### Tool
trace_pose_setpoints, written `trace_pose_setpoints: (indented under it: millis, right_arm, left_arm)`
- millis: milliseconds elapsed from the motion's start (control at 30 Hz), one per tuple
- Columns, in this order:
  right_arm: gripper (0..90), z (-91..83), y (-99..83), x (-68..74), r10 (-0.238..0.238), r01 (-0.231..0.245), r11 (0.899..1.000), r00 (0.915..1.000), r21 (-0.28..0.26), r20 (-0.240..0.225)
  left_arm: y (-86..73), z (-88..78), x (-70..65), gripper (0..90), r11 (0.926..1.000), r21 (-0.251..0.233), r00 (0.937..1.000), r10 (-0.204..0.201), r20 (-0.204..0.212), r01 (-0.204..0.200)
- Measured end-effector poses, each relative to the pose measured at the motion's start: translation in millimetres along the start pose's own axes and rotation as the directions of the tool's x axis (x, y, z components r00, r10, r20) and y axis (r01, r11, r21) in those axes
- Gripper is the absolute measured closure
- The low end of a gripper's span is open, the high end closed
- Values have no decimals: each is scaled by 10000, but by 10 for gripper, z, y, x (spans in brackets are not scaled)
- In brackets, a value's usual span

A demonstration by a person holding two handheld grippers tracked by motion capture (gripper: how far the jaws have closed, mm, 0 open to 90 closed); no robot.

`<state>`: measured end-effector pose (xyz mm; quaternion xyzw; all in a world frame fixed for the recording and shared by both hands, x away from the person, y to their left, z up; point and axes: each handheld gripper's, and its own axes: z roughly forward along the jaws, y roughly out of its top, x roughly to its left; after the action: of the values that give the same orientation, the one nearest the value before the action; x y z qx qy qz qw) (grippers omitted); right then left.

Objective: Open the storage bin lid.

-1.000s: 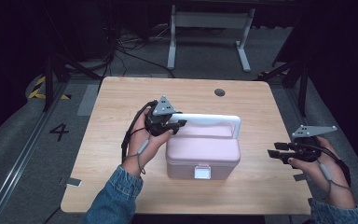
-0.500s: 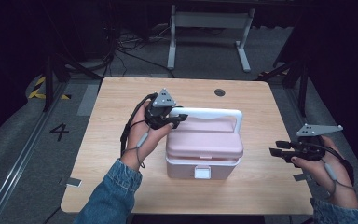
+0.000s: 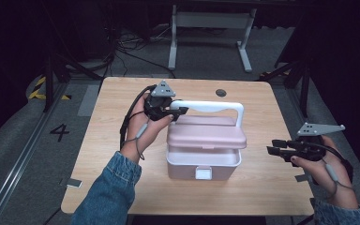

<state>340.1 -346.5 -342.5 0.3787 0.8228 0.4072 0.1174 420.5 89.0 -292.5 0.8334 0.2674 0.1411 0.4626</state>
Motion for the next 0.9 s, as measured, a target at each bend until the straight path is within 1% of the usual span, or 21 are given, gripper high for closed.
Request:
trace_pose_setpoints:
  millis: [33,100,167,200,267,300,333,367,467,533,600,633,667,700,733,800,833,900]
  right_arm:
    - [630,2,18,19,51,-53,9998,9999,-166,-112]
    - [638,3,24,26,40,-44,9997,9999,-235,-167]
    - [650,2,40,49,105,-116,9991,9996,-403,-278]
    - [651,0,53,65,169,-184,9985,9994,-511,-308]
    - [641,12,73,88,234,-260,9968,9991,-752,-355]
    - [623,24,83,99,250,-282,9959,9990,-864,-382]
    - [610,38,95,111,230,-274,9945,9987,-1010,-448]
    - [610,55,111,125,160,-220,9928,9986,-1179,-513]
    - [616,66,128,142,106,-177,9916,9983,-1281,-565]
    - [631,79,151,164,56,-159,9895,9974,-1436,-717]
    - [670,100,185,195,0,-137,9875,9962,-1572,-872]
    - [670,100,185,195,0,-137,9875,9962,-1572,-872]
    - [692,110,198,205,-84,-65,9868,9958,-1618,-910]
    - [744,121,217,221,-137,-25,9861,9953,-1660,-962]
    - [802,136,235,235,-282,117,9862,9948,-1654,-977]
    - [880,158,264,258,-405,227,9859,9937,-1656,-1049]
    - [900,168,279,268,-472,268,9840,9926,-1762,-1123]
    - [900,183,310,288,-594,342,9787,9911,-2022,-1195]
  left_arm:
    - [-1,9,9,683,9999,-117,10000,-87,9,87]
    - [8,12,29,684,9999,-106,10000,-87,41,87]
    - [12,27,52,684,9995,-231,9997,-227,53,228]
    - [17,32,72,684,9995,-253,9998,-179,59,180]
    - [18,45,94,685,9988,-369,9994,-332,75,334]
    - [19,54,111,685,9983,-468,9994,-355,53,357]
    - [21,57,117,686,9980,-472,9991,-428,82,431]
    - [21,69,131,686,9969,-587,9986,-526,61,528]
    - [22,76,156,690,9967,-598,9985,-545,41,546]
    - [16,82,172,694,9952,-649,9973,-733,74,736]
    - [10,88,202,701,9934,-735,9960,-873,163,883]
    - [10,88,202,702,9934,-735,9960,-873,163,883]
    - [11,94,214,702,9932,-795,9962,-841,216,856]
    - [16,95,227,702,9935,-767,9963,-830,236,845]
    - [18,101,230,703,9923,-807,9954,-917,265,936]
    - [32,100,243,703,9929,-713,9952,-934,282,952]
    - [40,103,245,703,9931,-695,9953,-935,236,950]
    - [52,110,252,704,9934,-696,9958,-900,177,910]
